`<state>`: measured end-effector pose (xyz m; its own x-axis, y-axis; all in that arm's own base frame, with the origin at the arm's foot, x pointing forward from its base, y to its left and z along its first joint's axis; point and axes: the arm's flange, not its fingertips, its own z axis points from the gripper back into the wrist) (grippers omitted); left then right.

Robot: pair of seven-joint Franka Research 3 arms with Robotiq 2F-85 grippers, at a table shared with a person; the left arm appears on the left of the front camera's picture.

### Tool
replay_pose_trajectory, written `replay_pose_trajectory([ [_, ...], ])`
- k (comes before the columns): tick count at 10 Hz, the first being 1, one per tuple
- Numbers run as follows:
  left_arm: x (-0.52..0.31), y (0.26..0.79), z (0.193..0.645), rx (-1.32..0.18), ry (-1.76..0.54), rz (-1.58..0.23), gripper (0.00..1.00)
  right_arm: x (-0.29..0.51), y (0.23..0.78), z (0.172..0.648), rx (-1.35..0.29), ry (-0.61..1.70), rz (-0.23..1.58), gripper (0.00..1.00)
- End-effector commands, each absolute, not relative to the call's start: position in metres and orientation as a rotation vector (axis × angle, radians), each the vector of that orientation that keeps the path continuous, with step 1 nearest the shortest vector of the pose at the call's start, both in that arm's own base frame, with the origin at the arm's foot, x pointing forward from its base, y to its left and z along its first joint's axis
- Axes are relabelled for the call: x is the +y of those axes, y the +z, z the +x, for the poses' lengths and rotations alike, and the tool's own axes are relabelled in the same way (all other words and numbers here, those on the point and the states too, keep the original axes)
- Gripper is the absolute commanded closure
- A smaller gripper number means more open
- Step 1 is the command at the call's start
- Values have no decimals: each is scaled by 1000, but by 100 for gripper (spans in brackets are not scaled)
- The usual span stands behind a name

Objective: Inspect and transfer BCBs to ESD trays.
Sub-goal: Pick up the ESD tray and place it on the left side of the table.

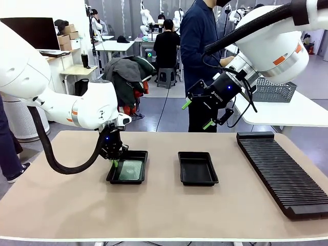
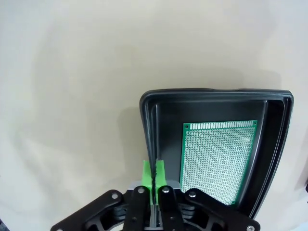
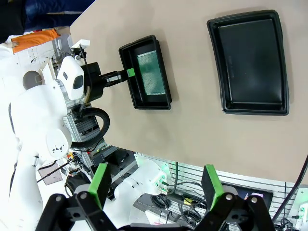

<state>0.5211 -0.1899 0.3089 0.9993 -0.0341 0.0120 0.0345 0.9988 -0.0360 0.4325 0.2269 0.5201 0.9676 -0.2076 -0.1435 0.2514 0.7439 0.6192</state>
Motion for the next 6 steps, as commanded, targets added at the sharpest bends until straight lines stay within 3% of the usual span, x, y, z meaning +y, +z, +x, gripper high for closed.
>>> replay_pose_trajectory([
  [1, -191, 308, 521, -6, -37, -34, 100, 227, 521, 433, 61, -261, 676, 0],
  [6, -155, 302, 518, -28, 27, -131, 97, 227, 521, 433, 61, -261, 676, 0],
])
